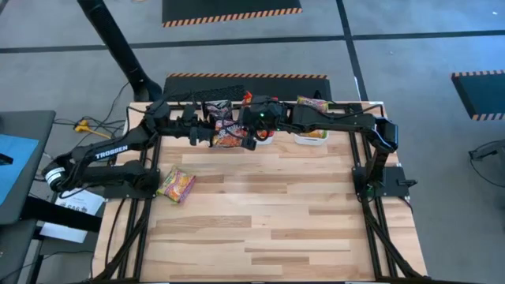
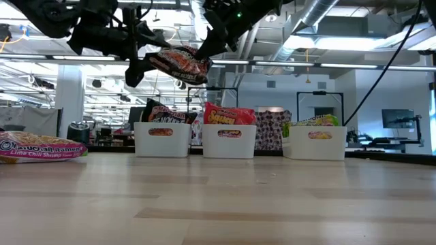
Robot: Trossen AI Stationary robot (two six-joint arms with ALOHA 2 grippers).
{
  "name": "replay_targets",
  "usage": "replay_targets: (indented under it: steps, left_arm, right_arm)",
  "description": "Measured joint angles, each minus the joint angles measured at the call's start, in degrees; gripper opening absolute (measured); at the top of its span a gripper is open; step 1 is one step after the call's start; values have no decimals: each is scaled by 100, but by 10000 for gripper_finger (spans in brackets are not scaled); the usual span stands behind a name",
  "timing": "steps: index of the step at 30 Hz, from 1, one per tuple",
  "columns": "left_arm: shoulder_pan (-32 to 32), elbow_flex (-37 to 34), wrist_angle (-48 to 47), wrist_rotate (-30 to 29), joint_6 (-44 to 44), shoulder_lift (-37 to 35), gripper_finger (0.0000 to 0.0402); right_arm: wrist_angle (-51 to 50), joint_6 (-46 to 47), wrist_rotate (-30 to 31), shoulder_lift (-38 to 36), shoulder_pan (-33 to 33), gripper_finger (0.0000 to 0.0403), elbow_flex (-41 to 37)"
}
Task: Sort Maruchan noodles
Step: Put the black noodle pack into the left white bin
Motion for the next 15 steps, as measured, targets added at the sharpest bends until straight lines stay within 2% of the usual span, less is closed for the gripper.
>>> replay_targets:
  steps: [6,15]
  left_arm:
    - [-7,0,8,31,102,44,207]
    - [-2,0,-24,-36,164,44,81]
  right_arm:
    - [31,0,-4,0,2,7,0]
    - [6,241,-11,-4,0,7,0]
